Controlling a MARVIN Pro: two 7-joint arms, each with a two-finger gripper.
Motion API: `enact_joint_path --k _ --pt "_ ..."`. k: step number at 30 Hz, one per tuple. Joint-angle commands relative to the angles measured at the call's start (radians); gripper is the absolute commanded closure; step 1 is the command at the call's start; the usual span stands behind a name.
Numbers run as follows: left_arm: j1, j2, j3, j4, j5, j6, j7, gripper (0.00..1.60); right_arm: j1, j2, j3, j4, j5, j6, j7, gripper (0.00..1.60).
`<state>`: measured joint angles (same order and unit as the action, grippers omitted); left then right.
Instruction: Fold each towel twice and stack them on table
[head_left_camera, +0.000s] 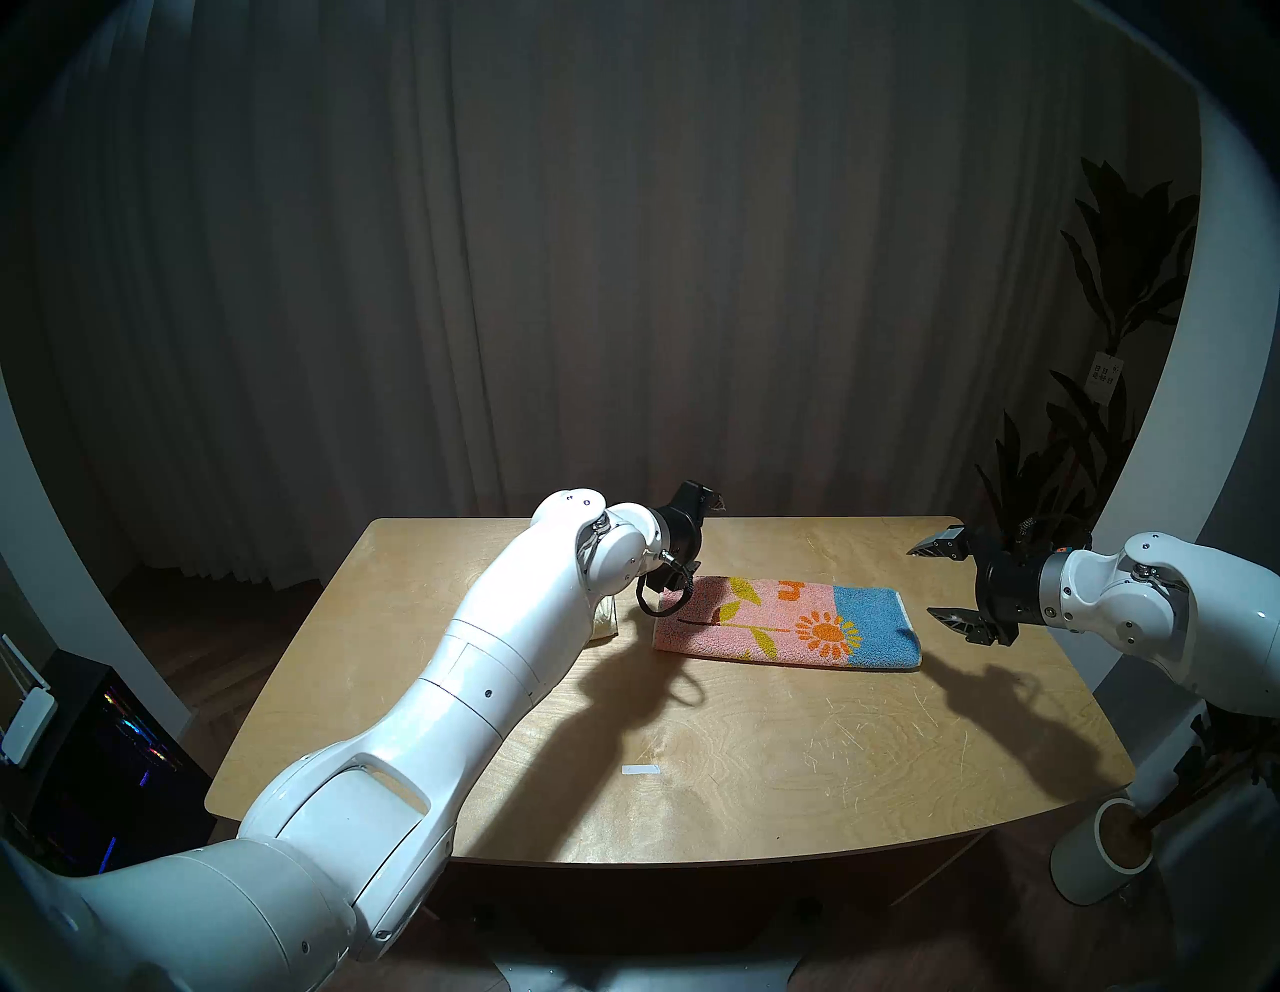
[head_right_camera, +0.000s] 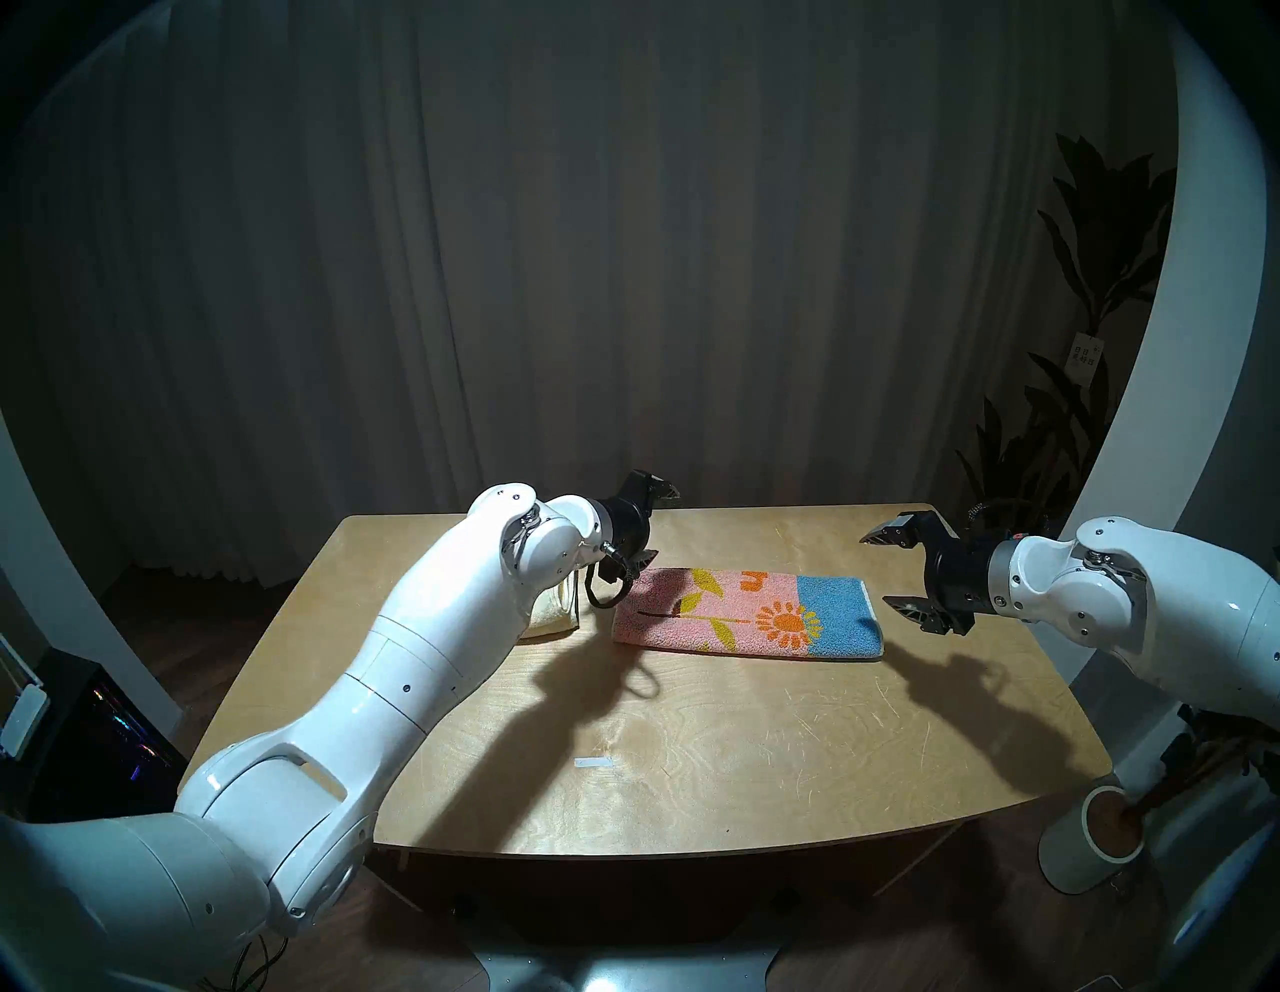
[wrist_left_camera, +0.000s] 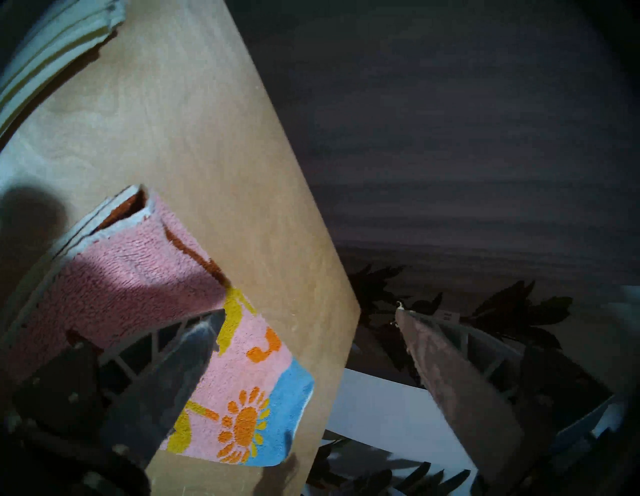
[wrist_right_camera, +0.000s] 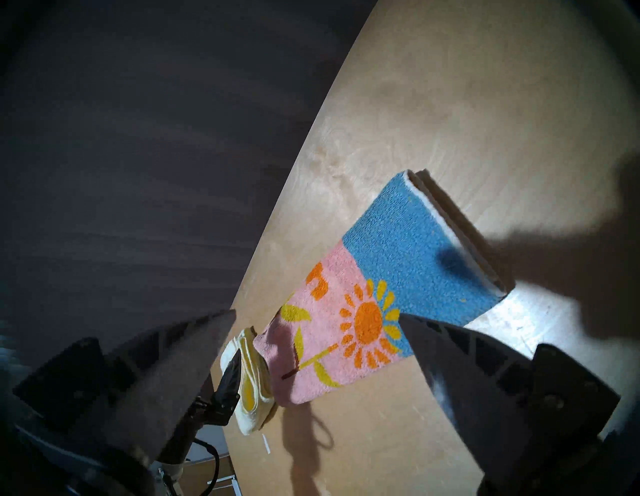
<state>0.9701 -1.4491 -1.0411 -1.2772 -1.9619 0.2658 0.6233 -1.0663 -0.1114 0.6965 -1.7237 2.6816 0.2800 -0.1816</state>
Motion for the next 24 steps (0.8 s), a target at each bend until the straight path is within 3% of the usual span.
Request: enact_joint_path --k 1,24 --pt "0.017 0.071 -0.024 -0.107 0.026 0.011 -0.051 0.0 0.002 0.006 0.021 -0.038 -0.014 0.002 0.05 0.0" --pt "0.134 0.232 -0.114 -0.218 0.082 0.026 -0.074 0.0 -0.069 0.008 -0.022 -0.073 -0.087 -0.068 0.127 0.0"
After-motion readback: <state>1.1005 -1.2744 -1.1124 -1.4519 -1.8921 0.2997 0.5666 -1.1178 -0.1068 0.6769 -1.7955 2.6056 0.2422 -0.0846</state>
